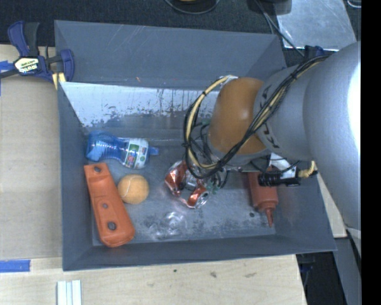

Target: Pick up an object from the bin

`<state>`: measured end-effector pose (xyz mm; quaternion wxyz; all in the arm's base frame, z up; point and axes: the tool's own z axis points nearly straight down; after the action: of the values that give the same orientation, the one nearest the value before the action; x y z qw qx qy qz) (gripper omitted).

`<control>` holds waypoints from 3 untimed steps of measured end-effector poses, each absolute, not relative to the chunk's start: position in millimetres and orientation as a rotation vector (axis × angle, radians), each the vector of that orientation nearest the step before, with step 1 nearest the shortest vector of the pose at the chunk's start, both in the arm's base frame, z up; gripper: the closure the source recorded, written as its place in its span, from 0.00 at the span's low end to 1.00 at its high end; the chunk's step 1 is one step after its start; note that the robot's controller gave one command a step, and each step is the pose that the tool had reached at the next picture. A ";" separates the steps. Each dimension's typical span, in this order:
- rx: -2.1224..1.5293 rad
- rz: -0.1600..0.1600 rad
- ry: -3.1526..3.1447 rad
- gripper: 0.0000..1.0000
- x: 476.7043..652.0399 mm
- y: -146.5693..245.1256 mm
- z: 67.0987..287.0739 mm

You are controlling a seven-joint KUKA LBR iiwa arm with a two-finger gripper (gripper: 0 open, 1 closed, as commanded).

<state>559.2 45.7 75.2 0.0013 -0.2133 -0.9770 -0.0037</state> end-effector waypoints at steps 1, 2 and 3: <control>-0.669 -0.012 -3.067 1.00 559.2 45.8 75.2; -0.702 -0.012 -3.062 1.00 555.0 50.8 184.8; -0.701 -0.012 -3.062 1.00 555.0 50.9 184.8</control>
Offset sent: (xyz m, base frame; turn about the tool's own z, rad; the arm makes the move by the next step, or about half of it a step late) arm -0.0050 0.0056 0.1094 0.0234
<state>555.0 50.9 184.8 0.0001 -0.2232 -0.9748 -0.0037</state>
